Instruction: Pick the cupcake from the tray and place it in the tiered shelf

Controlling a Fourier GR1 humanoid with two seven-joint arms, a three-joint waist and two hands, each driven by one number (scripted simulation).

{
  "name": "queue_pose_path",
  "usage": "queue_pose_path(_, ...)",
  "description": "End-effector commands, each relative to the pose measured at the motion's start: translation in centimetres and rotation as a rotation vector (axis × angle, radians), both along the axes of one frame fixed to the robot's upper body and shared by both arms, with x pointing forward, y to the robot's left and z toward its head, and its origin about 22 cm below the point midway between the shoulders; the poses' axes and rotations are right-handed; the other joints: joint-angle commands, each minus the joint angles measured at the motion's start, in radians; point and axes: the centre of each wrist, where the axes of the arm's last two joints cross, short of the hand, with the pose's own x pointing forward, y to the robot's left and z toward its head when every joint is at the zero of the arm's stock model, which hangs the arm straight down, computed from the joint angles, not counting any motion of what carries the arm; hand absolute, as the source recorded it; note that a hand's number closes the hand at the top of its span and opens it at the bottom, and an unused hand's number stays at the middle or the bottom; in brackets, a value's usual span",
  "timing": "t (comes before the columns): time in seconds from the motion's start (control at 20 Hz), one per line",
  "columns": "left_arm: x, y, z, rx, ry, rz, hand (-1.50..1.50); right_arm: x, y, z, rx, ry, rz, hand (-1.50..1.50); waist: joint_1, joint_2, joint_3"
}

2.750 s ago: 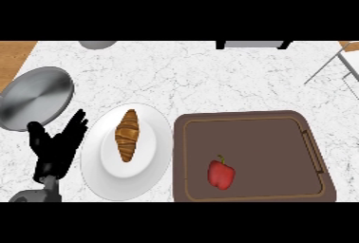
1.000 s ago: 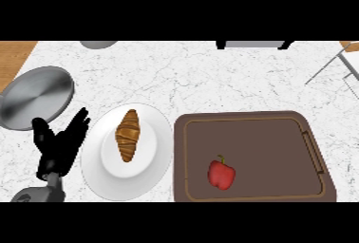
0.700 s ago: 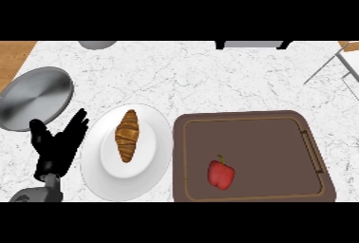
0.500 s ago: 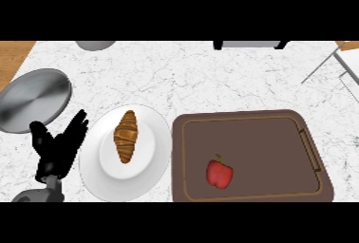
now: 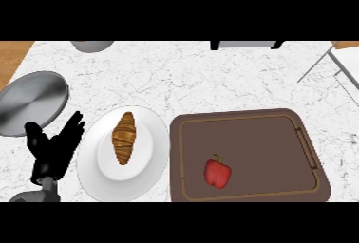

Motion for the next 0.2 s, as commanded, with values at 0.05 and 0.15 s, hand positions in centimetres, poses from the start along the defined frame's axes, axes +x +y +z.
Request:
queue_pose_path(0.05, -1.3, 1.0, -1.1, 0.002, 0.061, 0.028, 0.0, -5.9, 2.7, -1.0, 0.057, -0.01, 0.036, -1.5, -0.016, 0.001, -0.005)
queue_pose_path(0.15, -2.0, 0.3, -1.3, 0.004, 0.061, 0.018, 0.0, -7.2, 3.8, -1.8, 0.042, -0.009, 0.04, -1.5, -0.003, 0.004, -0.005)
